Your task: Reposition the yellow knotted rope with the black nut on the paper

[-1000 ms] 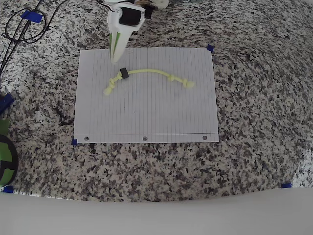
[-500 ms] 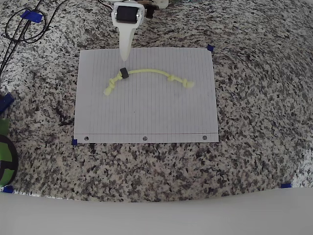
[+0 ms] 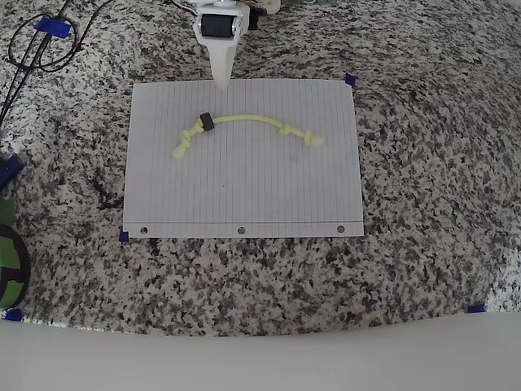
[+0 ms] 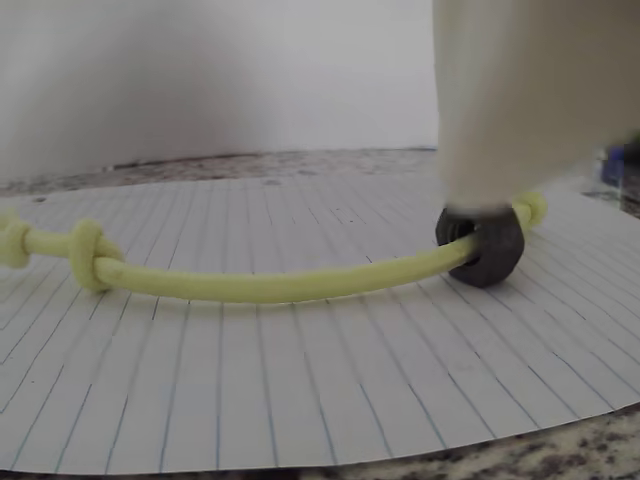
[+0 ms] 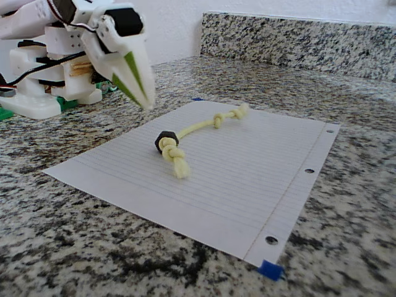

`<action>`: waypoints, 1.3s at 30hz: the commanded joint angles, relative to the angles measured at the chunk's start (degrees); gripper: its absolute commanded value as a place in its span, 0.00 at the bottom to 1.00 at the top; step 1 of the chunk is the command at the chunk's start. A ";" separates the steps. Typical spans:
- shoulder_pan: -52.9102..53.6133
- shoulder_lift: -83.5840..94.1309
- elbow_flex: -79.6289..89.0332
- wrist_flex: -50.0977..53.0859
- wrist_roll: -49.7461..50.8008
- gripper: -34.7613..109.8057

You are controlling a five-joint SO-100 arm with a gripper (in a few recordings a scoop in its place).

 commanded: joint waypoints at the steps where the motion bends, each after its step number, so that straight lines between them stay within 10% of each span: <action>1: 0.00 0.26 0.70 2.37 0.88 0.24; 39: -3.08 0.35 0.00 5.80 0.88 0.27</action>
